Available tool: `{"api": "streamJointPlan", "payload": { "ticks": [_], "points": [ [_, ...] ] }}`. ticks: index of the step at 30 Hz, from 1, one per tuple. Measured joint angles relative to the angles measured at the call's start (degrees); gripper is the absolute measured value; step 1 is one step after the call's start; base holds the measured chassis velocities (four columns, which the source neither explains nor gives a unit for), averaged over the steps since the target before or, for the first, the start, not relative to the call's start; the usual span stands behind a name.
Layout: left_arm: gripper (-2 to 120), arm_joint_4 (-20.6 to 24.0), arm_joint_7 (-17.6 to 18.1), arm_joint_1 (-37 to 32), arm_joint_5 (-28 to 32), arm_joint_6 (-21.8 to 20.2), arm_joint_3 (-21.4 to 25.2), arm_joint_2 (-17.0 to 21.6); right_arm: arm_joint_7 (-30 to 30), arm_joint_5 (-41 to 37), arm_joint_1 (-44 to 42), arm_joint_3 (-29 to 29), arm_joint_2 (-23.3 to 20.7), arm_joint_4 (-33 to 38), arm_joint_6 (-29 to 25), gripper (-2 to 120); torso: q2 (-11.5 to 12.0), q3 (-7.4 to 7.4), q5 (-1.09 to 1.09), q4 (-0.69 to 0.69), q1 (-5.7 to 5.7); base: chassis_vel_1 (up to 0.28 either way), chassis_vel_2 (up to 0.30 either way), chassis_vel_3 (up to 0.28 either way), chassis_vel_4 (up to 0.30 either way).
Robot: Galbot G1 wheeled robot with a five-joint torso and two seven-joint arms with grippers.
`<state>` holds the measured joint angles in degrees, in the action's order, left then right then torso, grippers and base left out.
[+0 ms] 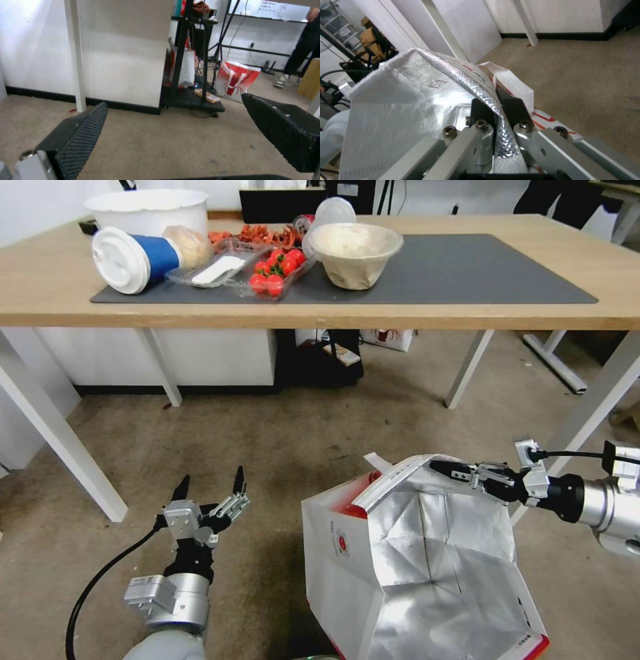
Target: Pick up the food delivery bag from the floor and place it on the table.
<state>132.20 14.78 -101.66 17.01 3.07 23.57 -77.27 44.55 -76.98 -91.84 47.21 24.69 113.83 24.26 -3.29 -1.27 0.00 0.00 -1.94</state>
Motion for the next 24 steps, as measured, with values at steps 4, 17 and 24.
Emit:
{"api": "streamJointPlan", "payload": {
  "ticks": [4,17,24],
  "points": [
    [100,0.1,0.2,0.0,0.0,0.1,0.0,0.1,0.2,0.3,0.0,-0.1,0.4,0.2,0.0,0,-1.2,-1.19,0.00,0.00,-0.06,0.000,0.000,0.000,0.000],
    [100,0.2,0.4,-0.1,-0.1,0.6,0.2,0.2,0.7,0.4,-0.2,0.0,0.7,0.8,0.0,0,-4.1,-3.70,0.00,0.00,-0.43,0.000,0.000,0.000,0.000],
    [100,0.2,0.4,-0.1,-0.2,0.7,0.2,0.3,1.0,0.7,-0.2,0.1,0.7,0.9,0.0,0,-5.9,-5.27,0.00,0.00,-0.74,0.000,0.000,0.000,0.000]
  ]
}}
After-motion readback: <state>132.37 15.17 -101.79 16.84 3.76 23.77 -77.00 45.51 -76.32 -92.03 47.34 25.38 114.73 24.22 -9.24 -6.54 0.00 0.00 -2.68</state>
